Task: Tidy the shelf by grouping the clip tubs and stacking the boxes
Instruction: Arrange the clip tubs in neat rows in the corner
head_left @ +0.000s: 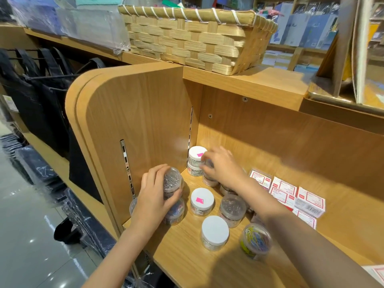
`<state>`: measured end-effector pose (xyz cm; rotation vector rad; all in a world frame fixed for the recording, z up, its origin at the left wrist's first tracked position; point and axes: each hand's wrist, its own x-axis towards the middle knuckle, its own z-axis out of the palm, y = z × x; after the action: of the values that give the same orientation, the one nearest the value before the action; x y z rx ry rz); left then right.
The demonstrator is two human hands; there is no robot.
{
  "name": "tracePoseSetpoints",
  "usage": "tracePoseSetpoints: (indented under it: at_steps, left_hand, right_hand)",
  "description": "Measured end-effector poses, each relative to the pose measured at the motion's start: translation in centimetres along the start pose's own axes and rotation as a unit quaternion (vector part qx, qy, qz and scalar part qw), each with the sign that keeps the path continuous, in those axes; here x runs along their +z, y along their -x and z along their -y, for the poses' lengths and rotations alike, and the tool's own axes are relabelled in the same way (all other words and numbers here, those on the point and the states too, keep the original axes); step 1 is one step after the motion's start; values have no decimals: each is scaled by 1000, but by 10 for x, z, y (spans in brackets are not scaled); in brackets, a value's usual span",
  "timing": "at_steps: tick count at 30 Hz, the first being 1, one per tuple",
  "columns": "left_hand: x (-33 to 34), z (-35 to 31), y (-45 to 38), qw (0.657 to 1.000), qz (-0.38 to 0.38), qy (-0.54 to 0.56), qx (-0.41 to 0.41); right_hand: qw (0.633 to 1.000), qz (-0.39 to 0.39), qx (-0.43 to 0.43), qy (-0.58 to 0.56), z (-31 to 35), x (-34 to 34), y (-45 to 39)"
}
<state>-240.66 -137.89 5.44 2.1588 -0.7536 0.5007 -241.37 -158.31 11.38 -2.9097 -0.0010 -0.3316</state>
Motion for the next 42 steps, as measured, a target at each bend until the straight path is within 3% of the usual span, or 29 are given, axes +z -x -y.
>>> tracePoseSetpoints:
  at_steps: [3, 7, 12, 17, 23, 26, 28, 31, 34, 38, 42]
  left_hand:
    - [0, 1, 0, 1000, 2, -6, 6]
    - [0, -1, 0, 1000, 3, -7, 3]
    - [-1, -1, 0, 1000, 1, -13, 1]
    - [-2, -3, 1, 1000, 2, -15, 3]
    - [-2, -3, 0, 1000, 3, -18, -7]
    - [-2, -4, -1, 1000, 5, -19, -6]
    - [-3, -5, 0, 1000, 6, -17, -7]
    - [-3, -6, -1, 1000, 7, -14, -11]
    - [-3, -7, -1, 1000, 9, -11, -15]
    - [-3, -6, 0, 1000, 8, -10, -14]
    - [-4, -6, 0, 1000, 4, -12, -11]
  right_hand:
    - [989, 135, -28, -56, 3, -5, 31]
    - [979, 193, -56, 27, 9, 8, 49]
    - [984, 174, -18, -31, 8, 21, 41]
    - [994, 45, 35, -90, 17, 49, 21]
    - [952, 77, 99, -279, 3, 28, 21]
    - [944, 161, 66, -282, -8, -2, 40]
    - [935, 261, 22, -239, -5, -19, 59]
    - [933, 354, -46, -44, 3, -16, 84]
    - [950, 301, -83, 19, 3, 0, 94]
    - [965, 227, -22, -130, -2, -4, 86]
    - [978, 58, 52, -195, 7, -5, 46]
